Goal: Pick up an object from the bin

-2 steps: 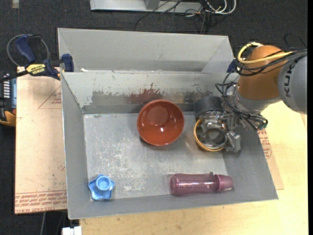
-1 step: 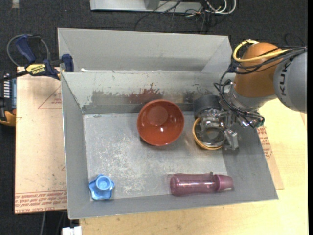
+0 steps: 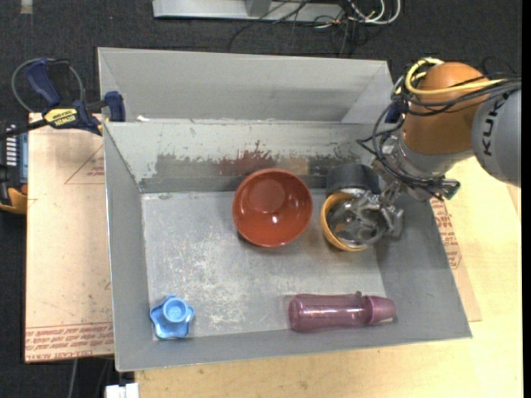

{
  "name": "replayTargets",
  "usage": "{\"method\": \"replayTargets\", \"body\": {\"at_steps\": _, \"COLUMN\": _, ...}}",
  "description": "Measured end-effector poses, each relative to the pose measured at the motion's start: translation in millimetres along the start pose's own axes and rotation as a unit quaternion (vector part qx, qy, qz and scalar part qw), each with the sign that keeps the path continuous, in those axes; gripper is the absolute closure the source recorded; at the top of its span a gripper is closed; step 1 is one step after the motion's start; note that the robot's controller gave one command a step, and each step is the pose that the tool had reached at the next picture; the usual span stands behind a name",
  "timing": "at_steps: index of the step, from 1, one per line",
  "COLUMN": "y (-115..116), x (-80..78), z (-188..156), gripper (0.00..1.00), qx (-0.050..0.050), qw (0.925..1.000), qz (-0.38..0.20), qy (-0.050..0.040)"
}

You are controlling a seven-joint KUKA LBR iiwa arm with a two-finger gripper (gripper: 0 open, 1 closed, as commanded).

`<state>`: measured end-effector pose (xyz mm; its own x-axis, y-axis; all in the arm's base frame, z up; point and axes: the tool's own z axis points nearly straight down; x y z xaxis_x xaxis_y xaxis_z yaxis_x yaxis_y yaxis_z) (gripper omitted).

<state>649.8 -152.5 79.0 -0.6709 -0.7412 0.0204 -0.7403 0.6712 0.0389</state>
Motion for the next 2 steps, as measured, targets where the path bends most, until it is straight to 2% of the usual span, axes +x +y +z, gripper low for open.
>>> {"method": "replayTargets", "body": {"at_steps": 2, "y": -0.3, "x": 0.7, "z": -4.6, "gripper": 1.0, "qx": 0.002, "qw": 1.0, "qz": 0.0, "qy": 0.0001}}
